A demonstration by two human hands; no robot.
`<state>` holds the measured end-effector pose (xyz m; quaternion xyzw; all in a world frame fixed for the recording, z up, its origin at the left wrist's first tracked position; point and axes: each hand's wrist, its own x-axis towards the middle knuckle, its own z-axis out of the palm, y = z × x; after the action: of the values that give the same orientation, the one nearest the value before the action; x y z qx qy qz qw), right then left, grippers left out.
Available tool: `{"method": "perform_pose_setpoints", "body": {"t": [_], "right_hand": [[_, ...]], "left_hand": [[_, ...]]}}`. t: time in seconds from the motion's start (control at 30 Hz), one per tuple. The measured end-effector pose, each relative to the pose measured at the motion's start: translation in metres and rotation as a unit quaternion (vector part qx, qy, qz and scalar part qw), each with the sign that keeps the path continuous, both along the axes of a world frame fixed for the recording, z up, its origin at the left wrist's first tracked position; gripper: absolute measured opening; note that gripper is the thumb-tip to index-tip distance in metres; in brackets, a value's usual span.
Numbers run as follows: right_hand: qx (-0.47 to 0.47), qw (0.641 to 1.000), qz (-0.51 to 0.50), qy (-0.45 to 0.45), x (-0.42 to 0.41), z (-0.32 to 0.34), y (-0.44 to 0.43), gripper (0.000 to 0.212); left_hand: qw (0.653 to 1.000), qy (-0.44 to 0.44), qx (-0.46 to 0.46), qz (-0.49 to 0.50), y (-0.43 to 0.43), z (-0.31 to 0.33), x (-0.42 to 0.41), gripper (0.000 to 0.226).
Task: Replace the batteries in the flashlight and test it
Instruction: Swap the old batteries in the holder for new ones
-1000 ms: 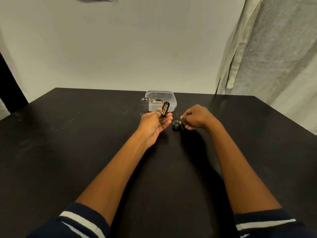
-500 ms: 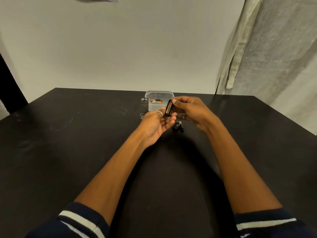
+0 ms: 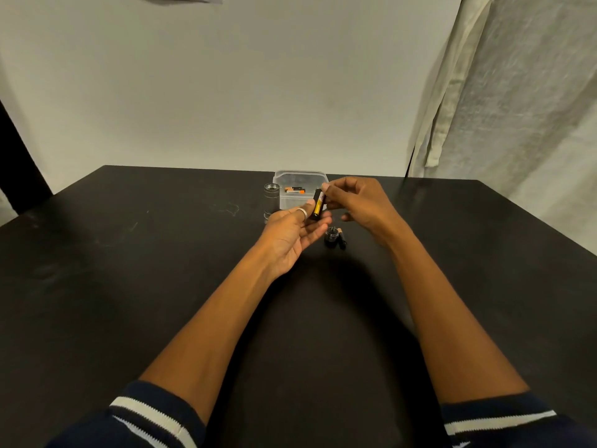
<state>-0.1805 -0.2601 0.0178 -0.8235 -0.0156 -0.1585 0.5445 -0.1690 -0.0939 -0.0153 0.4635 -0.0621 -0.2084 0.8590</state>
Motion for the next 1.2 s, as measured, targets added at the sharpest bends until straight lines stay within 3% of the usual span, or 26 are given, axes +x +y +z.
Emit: {"method": "perform_pose_setpoints", "body": {"t": [0.33, 0.53, 0.97, 1.2], "right_hand": [[-0.208, 0.973, 0.003, -0.095, -0.003, -0.001, 0.003, 0.03], [-0.279, 0.952, 0.005, -0.124, -0.003, -0.002, 0.004, 0.033], [-0.331, 0.93, 0.002, -0.158, -0.011, -0.003, 0.01, 0.045], [-0.295, 0.945, 0.005, -0.141, -0.009, -0.003, 0.007, 0.046]], "left_hand": [[0.999, 0.013, -0.012, 0.039, -0.003, 0.0, 0.002, 0.019], [0.999, 0.011, 0.008, 0.053, -0.003, -0.001, 0.002, 0.015], [0.996, -0.006, 0.066, 0.058, -0.006, -0.001, 0.002, 0.018], [0.998, -0.005, 0.047, 0.047, -0.005, -0.001, 0.001, 0.018]]}}
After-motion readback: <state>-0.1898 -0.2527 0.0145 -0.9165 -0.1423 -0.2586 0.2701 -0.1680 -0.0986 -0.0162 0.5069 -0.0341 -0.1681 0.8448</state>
